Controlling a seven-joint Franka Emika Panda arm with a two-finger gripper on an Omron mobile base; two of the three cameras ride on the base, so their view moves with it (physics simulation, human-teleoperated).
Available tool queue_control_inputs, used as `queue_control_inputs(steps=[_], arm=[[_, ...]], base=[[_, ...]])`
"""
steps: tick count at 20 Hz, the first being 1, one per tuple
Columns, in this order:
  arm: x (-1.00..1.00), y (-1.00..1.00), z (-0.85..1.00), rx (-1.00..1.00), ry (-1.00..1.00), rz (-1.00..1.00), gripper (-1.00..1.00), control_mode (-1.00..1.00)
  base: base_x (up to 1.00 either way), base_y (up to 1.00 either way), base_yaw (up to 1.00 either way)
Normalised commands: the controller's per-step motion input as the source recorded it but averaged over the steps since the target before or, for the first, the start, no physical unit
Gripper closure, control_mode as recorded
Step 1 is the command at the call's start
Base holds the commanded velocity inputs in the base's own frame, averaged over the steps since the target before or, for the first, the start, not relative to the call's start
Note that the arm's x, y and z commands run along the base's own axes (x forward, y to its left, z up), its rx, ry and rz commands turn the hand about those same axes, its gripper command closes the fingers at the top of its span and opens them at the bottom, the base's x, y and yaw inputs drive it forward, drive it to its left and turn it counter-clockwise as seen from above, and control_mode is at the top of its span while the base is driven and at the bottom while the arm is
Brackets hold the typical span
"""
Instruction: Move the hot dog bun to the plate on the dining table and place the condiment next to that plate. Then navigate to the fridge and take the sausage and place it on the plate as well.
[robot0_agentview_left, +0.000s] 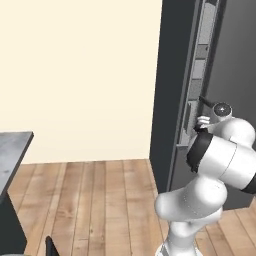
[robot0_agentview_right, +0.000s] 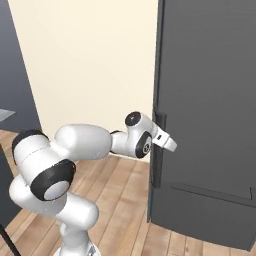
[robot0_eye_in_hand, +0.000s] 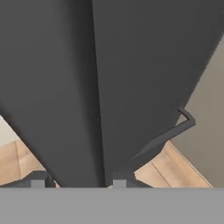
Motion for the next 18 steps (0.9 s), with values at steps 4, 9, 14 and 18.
queue_control_inputs(steps=[4,9,14,18], arm=[[-1.0,-1.0,-0.13,0.0,0.0,-0.09,1.0,-1.0],[-1.0,-0.95,-0.1,0.0,-0.02,-0.08,1.0,-1.0],[-1.0,-0.66,-0.09,0.0,-0.03,-0.06,-1.0,-1.0],[-1.0,-0.05,-0.02,-0.01,-0.07,-0.01,-1.0,-1.0]], base=[[0.0,0.0,0.0],[0.0,0.0,0.0],[0.0,0.0,0.0],[0.0,0.0,0.0]])
